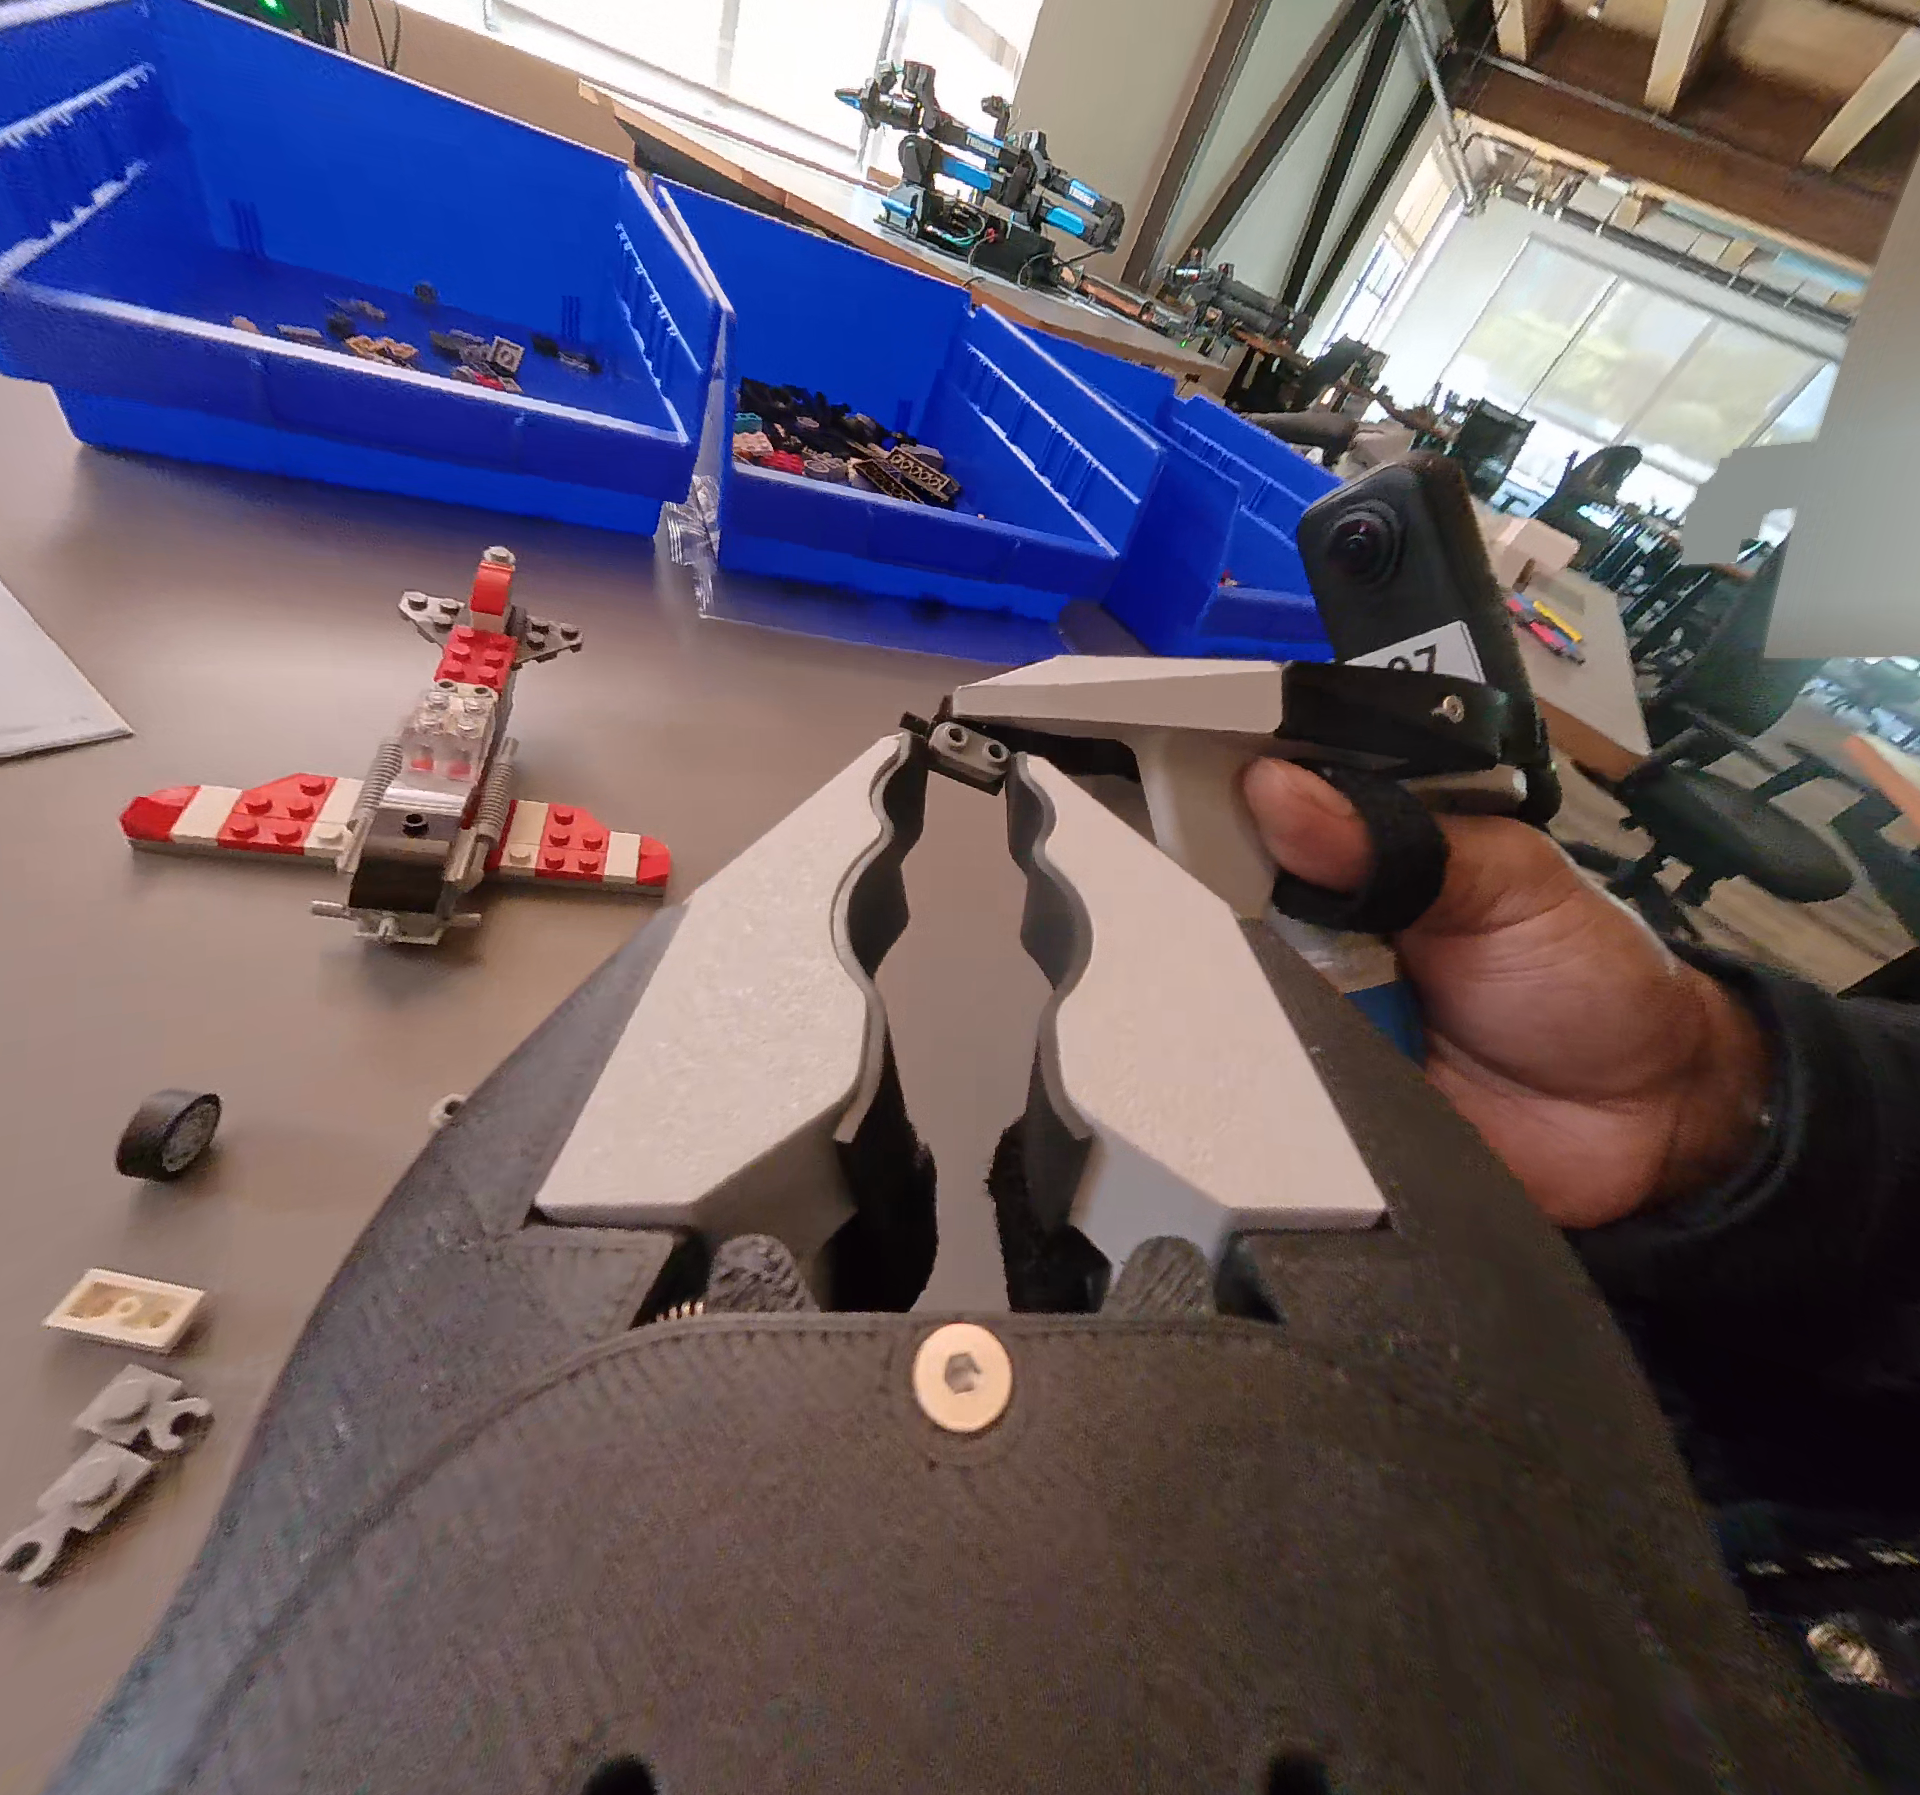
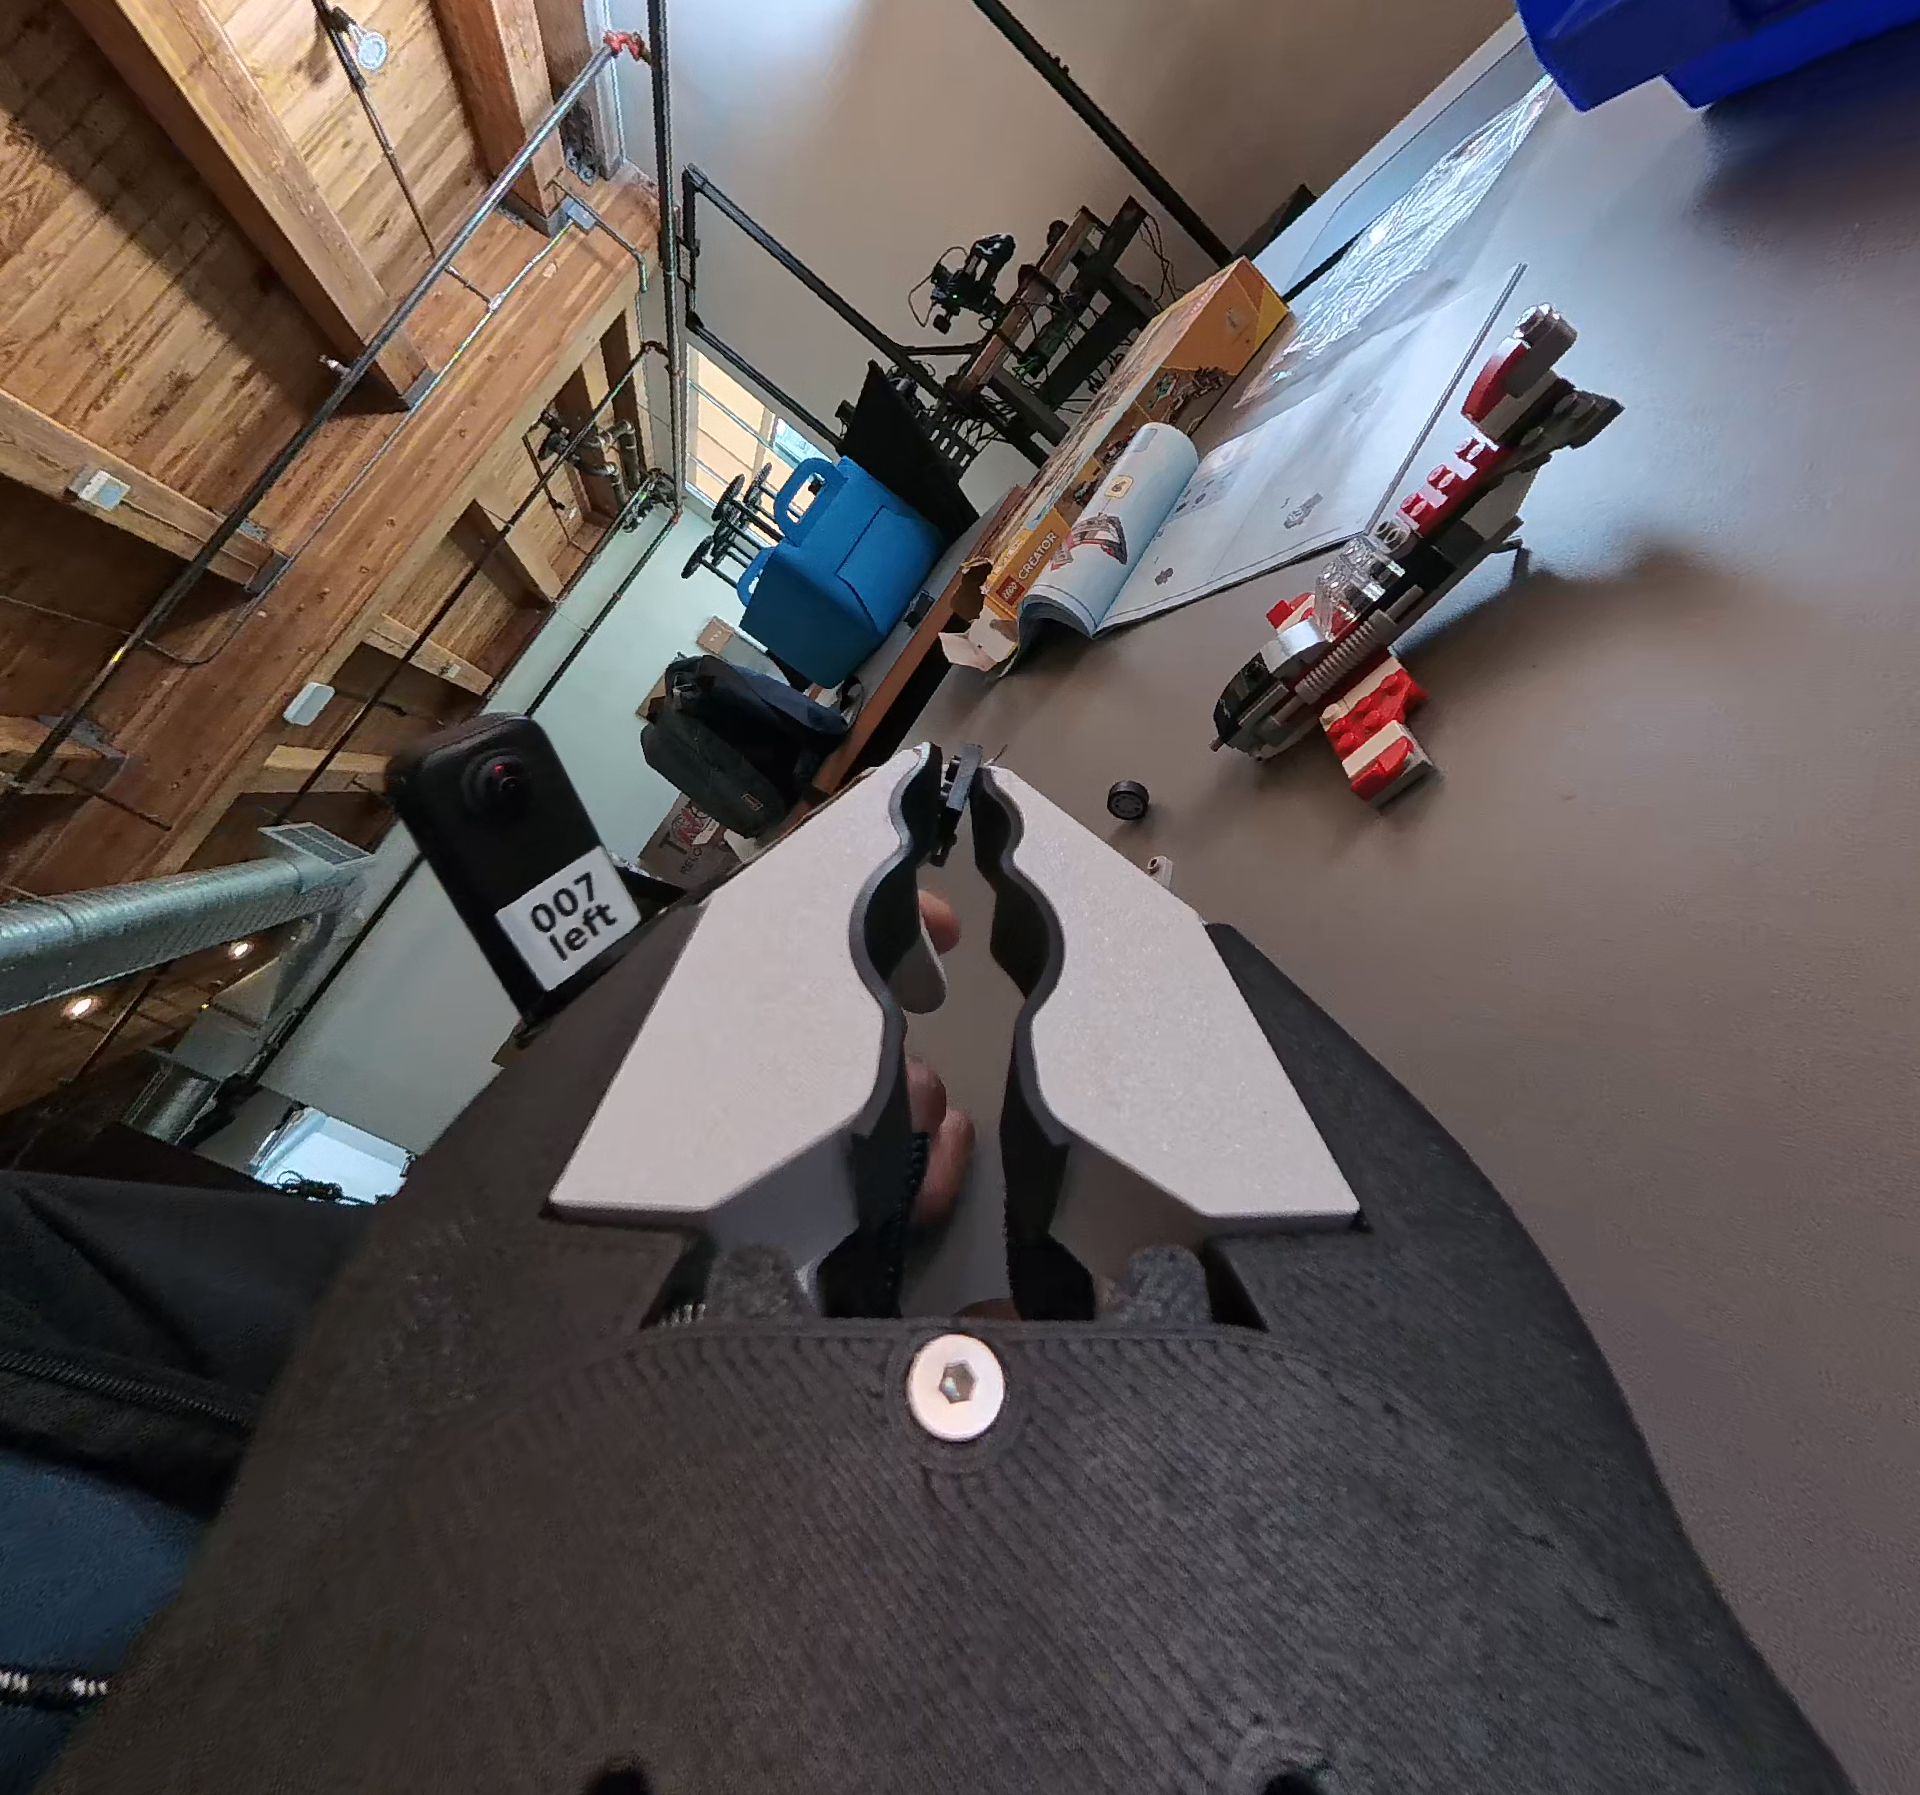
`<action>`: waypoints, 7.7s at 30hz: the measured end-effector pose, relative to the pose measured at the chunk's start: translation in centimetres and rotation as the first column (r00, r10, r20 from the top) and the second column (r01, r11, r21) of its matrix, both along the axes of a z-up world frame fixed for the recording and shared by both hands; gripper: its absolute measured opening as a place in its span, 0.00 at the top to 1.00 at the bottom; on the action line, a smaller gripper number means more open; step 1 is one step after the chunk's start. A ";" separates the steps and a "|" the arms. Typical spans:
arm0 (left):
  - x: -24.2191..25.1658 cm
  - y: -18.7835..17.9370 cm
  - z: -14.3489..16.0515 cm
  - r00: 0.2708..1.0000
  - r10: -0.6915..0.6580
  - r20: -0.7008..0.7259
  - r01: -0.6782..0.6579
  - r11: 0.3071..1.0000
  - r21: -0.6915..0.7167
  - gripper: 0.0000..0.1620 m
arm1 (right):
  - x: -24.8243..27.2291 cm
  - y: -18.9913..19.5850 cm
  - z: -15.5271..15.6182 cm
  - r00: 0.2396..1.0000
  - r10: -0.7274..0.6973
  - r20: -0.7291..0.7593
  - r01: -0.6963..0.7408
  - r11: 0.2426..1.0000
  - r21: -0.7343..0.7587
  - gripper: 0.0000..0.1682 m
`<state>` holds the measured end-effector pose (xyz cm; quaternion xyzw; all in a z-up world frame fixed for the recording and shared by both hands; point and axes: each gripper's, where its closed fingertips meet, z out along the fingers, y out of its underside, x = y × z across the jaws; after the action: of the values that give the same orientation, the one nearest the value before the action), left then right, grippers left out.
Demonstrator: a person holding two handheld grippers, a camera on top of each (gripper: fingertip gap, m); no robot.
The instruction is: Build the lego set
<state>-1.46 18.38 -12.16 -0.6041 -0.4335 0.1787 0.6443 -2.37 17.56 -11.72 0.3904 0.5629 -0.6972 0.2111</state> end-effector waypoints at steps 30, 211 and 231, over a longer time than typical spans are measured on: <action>-0.2 -0.5 0.1 0.974 -0.149 0.169 0.075 0.922 0.381 0.91 | 0.0 -0.2 -0.4 1.000 0.000 0.007 0.000 1.000 0.025 0.96; 3.6 -5.3 3.4 0.872 0.082 -0.482 -0.351 0.791 -0.501 0.87 | 3.9 -5.6 3.5 0.927 0.341 0.154 -0.256 0.879 -0.402 0.98; 3.5 -4.9 3.9 0.892 0.126 -0.435 -0.327 0.843 -0.427 0.91 | 4.0 -5.1 3.5 0.945 0.307 0.108 -0.258 0.909 -0.327 0.98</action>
<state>1.99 13.52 -8.30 -0.6424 -0.3064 0.4754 0.5171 1.61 12.45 -8.24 0.3204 0.4796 -0.7054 0.4120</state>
